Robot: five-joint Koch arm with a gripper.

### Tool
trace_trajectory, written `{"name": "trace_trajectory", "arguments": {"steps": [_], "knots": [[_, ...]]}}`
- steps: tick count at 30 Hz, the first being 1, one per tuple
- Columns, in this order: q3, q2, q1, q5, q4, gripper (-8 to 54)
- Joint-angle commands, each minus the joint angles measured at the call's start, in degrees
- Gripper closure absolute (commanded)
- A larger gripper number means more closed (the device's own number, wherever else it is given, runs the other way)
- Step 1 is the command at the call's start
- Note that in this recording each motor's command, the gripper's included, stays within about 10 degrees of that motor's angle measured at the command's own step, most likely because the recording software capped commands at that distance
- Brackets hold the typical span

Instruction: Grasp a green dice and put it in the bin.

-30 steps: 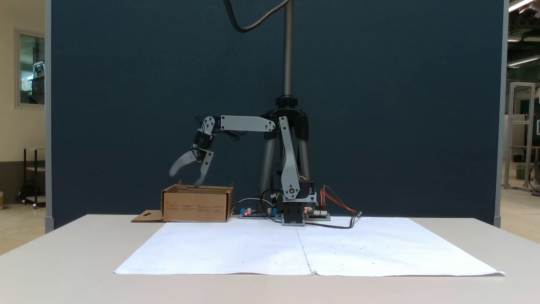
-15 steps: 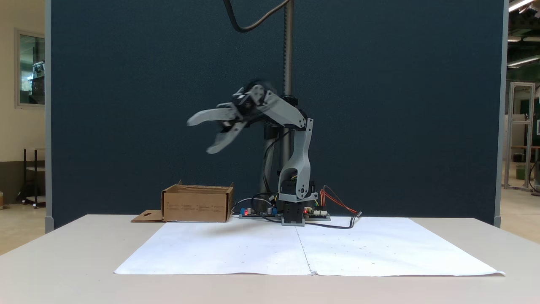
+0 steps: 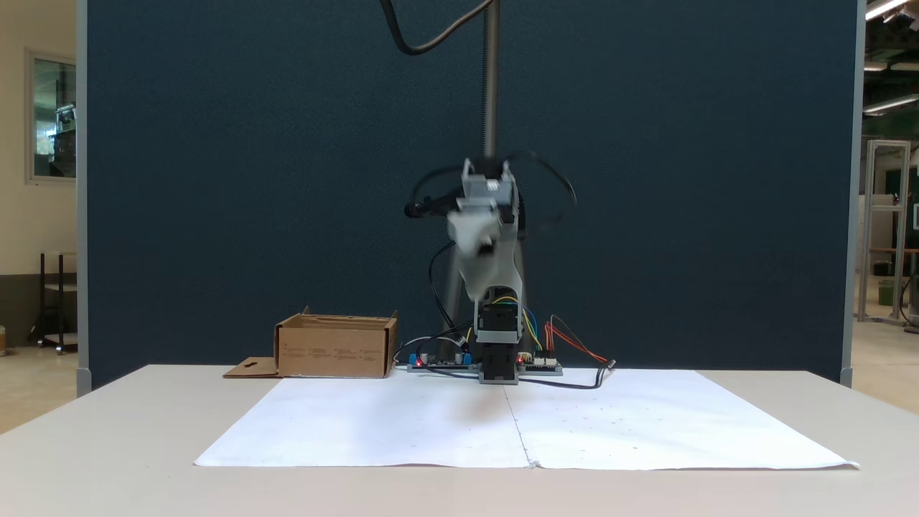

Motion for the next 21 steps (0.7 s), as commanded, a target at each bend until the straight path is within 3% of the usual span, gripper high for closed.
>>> {"name": "trace_trajectory", "arguments": {"steps": [1, 6, 21], "knots": [[5.2, 4.9, -1.7, 3.0, -9.2, 2.0], [27.5, 13.5, -9.4, -0.6, -25.1, 1.7], [54.8, 22.2, -10.7, -1.2, -54.3, 2.8]]}}
